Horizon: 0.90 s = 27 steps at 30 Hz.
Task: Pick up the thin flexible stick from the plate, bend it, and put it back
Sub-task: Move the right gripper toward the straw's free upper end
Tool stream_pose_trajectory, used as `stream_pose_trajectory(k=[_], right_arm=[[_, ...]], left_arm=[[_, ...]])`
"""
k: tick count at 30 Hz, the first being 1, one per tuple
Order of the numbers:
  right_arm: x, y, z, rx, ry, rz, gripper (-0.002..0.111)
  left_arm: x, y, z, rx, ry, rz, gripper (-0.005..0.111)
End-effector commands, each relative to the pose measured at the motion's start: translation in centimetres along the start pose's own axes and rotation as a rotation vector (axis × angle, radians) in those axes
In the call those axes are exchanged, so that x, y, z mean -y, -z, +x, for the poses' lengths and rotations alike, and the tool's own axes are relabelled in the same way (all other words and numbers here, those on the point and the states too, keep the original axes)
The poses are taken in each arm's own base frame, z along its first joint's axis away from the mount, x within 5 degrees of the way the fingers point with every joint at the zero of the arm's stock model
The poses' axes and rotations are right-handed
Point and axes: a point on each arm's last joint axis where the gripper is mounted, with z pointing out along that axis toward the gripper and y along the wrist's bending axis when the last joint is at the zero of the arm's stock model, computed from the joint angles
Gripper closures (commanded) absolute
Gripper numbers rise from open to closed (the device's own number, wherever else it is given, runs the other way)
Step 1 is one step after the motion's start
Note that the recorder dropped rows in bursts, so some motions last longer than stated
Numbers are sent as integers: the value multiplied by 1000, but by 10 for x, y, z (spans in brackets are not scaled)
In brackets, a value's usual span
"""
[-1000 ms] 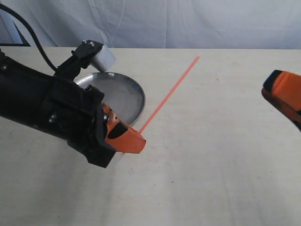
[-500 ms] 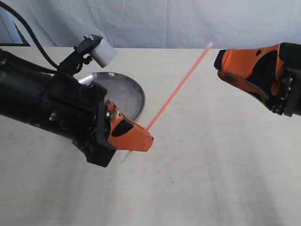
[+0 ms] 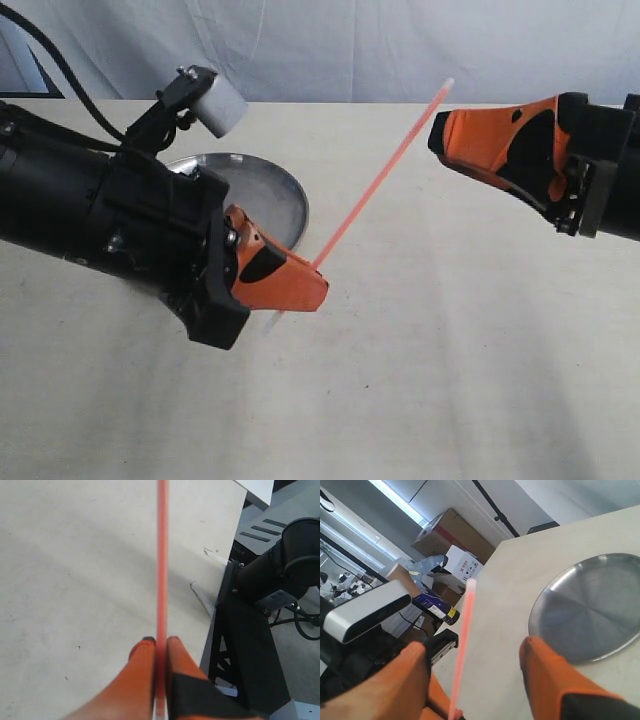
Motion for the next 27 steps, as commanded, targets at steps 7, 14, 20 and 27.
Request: stream_pose_trajectory(k=[7, 14, 20, 27], right_arm=[[-2, 0, -1, -2, 36, -24, 55], [-9, -1, -8, 3, 63, -59, 55], [-11, -1, -10, 9, 74, -59, 55], [-10, -1, -10, 10, 91, -55, 55]], left_arm=[[9, 1, 0, 15, 3, 80, 107], [9, 1, -1, 19, -4, 85, 107], [13, 1, -3, 45, -37, 120, 107], [18, 2, -1, 25, -65, 177, 107]])
